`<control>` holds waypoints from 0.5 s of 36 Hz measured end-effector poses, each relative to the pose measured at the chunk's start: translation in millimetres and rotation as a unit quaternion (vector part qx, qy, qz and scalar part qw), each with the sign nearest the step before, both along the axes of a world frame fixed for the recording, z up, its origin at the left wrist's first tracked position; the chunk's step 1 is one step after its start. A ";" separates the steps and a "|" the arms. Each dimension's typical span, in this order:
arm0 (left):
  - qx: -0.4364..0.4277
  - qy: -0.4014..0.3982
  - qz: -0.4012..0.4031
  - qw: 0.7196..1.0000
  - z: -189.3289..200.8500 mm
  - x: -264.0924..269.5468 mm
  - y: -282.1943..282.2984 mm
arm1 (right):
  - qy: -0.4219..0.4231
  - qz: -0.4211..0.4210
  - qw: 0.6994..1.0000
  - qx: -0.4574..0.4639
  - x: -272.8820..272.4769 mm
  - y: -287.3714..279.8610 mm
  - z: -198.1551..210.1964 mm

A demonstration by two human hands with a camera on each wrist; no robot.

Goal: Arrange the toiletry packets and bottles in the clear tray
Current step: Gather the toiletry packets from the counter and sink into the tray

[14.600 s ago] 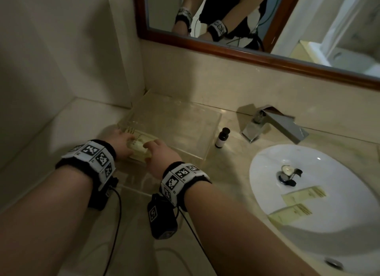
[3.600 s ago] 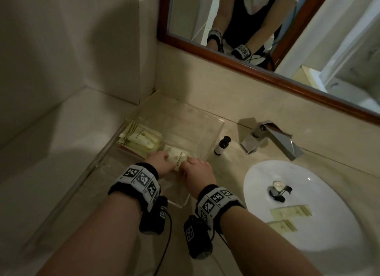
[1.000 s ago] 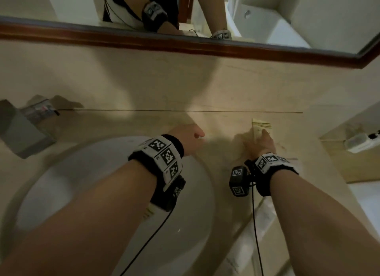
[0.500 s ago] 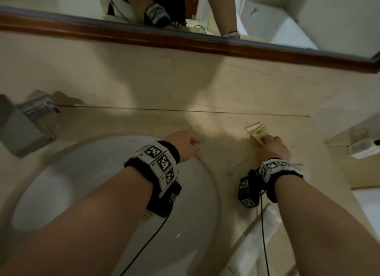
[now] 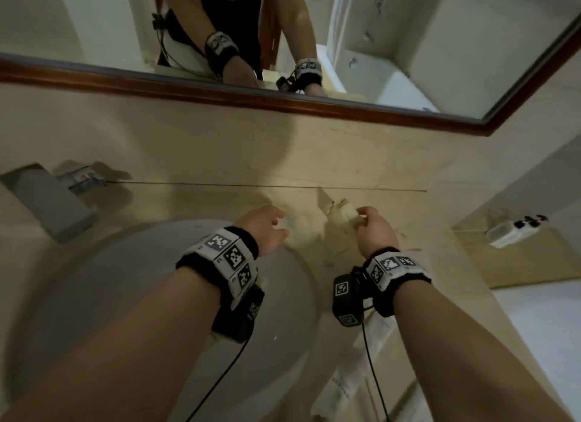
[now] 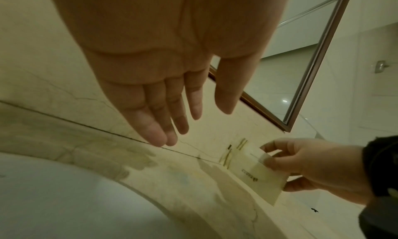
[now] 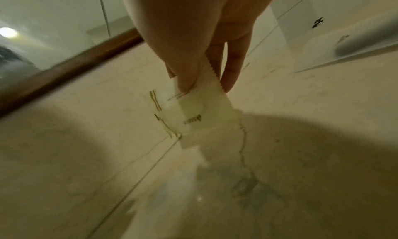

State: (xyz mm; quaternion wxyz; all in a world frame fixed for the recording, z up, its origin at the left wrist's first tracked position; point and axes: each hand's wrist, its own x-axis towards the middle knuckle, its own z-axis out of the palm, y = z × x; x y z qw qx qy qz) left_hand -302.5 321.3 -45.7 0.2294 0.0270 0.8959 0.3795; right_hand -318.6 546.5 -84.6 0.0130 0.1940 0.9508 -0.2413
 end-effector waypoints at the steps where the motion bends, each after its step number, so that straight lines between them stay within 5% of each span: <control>1: 0.005 0.006 0.011 1.000 1.7 2.8 -1.4 | 0.012 0.016 1.000 -0.016 2.6 -5.7 4.8; 11: 0.041 0.069 0.085 0.993 24.2 26.7 -28.9 | 0.031 0.202 0.976 -0.081 35.1 -81.0 54.9; 18: 0.081 0.083 0.118 0.986 36.4 42.9 -61.6 | 0.041 0.245 0.964 -0.095 57.2 -131.4 73.7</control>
